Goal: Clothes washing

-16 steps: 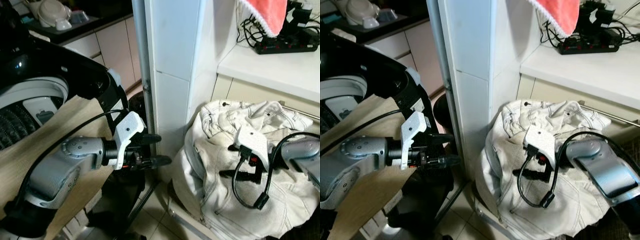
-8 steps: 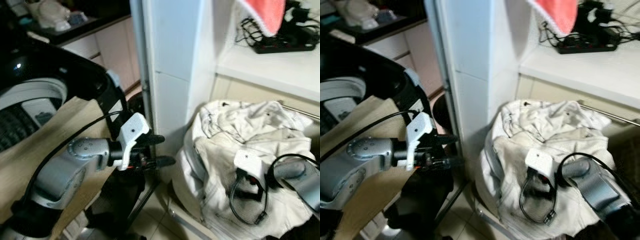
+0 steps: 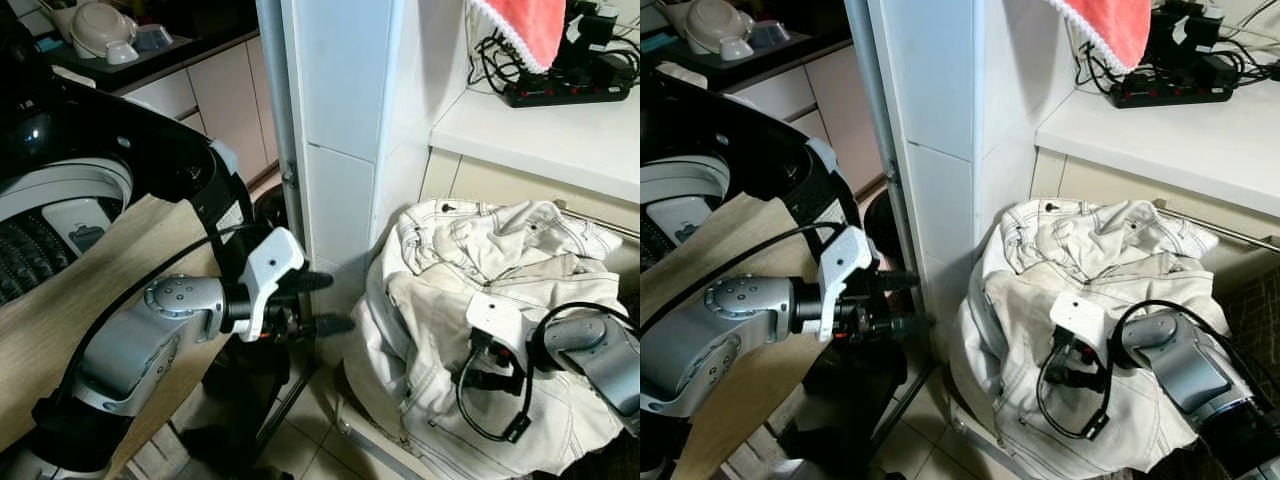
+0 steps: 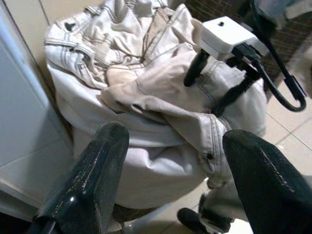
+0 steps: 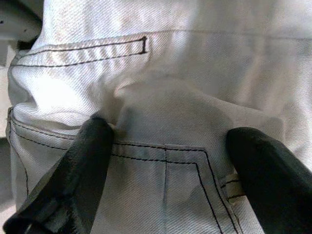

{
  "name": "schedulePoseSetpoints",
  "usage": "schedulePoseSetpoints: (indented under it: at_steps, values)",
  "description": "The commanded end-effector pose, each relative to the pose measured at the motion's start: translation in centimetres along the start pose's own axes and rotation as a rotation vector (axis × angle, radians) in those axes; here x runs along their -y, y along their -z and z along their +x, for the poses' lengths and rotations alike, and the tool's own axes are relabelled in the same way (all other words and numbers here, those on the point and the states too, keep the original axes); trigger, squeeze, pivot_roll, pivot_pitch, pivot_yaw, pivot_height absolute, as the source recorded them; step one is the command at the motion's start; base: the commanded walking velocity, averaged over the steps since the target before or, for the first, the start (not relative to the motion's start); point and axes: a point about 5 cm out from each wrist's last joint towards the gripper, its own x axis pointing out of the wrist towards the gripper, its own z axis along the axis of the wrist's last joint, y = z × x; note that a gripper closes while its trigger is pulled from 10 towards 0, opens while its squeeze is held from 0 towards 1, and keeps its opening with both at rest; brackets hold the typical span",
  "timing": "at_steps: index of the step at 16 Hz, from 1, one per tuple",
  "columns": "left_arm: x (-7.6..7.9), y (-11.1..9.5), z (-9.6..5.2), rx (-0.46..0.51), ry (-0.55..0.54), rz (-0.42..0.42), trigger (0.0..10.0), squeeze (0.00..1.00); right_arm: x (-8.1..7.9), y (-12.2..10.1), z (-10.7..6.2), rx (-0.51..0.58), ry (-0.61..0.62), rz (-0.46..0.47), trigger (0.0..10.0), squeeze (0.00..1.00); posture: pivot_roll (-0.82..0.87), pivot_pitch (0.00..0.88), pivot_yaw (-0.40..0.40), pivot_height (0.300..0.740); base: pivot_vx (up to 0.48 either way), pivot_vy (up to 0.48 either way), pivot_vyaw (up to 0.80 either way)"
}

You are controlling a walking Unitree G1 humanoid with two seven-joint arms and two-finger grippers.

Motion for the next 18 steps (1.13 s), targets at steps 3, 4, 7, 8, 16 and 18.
schedulePoseSetpoints:
  at_steps: [3, 4, 7, 8, 16, 18]
  values:
    - [0.7, 0.1, -0.2, -0.026, 0.05, 0.005, 10.0, 0.0, 0.3, 0.4, -0.6, -0.029, -0.031, 0.005, 0.0, 0.0, -0.07, 0.0, 0.091, 0.74, 0.0, 0.0, 0.0]
    - [0.7, 0.1, -0.1, -0.029, 0.055, 0.002, 10.0, 0.0, 0.4, 0.4, -0.7, -0.028, -0.031, 0.006, 0.0, 0.0, -0.07, 0.0, 0.093, 0.74, 0.0, 0.0, 0.0]
    - [0.7, 0.2, 0.0, -0.033, 0.056, 0.001, 10.0, 0.0, 0.6, 0.3, -0.9, -0.016, -0.027, 0.011, 0.0, 0.0, -0.07, 0.0, 0.093, 0.74, 0.0, 0.0, 0.0]
    - [0.7, 0.1, 0.0, -0.034, 0.056, 0.0, 10.0, 0.0, 0.7, 0.3, -1.0, -0.014, -0.029, 0.014, 0.0, 0.0, -0.08, 0.0, 0.093, 0.74, 0.0, 0.0, 0.0]
    - [0.7, 0.2, 0.2, -0.032, 0.05, -0.003, 10.0, 0.0, 0.9, 0.4, -1.8, -0.001, -0.042, 0.031, 0.0, 0.0, -0.08, 0.0, 0.093, 0.74, 0.0, 0.0, 0.0]
    - [0.7, 0.2, 0.3, -0.029, 0.046, -0.004, 10.0, 0.0, 0.9, 0.4, -2.3, 0.013, -0.047, 0.04, 0.0, 0.0, -0.08, 0.0, 0.094, 0.74, 0.0, 0.0, 0.0]
